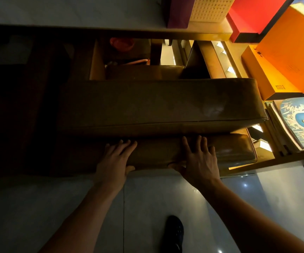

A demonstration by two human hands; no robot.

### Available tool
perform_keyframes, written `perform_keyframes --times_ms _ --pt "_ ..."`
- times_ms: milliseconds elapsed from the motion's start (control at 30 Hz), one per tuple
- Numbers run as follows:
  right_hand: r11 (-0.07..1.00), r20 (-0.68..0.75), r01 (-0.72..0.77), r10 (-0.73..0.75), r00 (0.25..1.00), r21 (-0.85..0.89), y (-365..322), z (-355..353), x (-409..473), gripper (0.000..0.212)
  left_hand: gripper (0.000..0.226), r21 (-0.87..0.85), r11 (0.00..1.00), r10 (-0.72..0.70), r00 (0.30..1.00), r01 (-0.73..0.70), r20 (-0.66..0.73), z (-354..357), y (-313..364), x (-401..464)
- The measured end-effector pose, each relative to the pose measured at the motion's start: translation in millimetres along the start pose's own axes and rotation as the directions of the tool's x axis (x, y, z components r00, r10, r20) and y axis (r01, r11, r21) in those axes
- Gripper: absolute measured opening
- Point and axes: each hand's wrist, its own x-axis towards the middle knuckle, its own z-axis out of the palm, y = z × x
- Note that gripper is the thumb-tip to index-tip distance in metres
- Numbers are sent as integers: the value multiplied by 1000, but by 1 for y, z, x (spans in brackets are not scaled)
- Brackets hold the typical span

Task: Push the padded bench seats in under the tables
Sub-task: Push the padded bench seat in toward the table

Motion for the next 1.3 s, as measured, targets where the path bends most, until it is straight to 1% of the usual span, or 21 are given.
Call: perform_keyframes --times_ms 100,433,600,700,800,900,967,1067,1133,1300 --pt "1000 -24 -1 1 1000 -5 0 2 0 110 78 1 1000 10 1000 -10 -18 1 0 -1" --pt "1000 -4 12 -12 1000 -8 -1 -3 0 110 78 67 998 -20 999 17 45 -5 7 2" --pt "999 -21 36 -37 999 -19 2 -3 -1 109 80 86 996 -23 999 20 40 -2 6 2" --pt "999 37 43 -42 998 -13 3 -8 -1 108 82 120 992 -55 996 46 74 -3 9 4" --pt "998 93 61 -61 994 -4 4 -17 -2 110 82 106 989 -113 987 100 117 -12 19 2" --pt "998 165 51 -58 985 48 8 -29 0 113 82 55 977 -212 950 205 228 -26 35 -4" --pt "994 208 16 -38 977 106 9 -38 4 112 78 42 968 -247 929 245 275 -36 45 -8" --pt "990 249 -7 -28 968 139 7 -58 3 102 77 53 972 -234 934 228 268 -57 51 -15" --pt "986 253 7 -50 966 167 1 -70 -3 93 78 52 975 -224 940 218 259 -75 48 -21" --pt "979 270 63 -115 956 193 -37 -109 -27 90 83 46 976 -217 936 213 278 -125 27 -40"
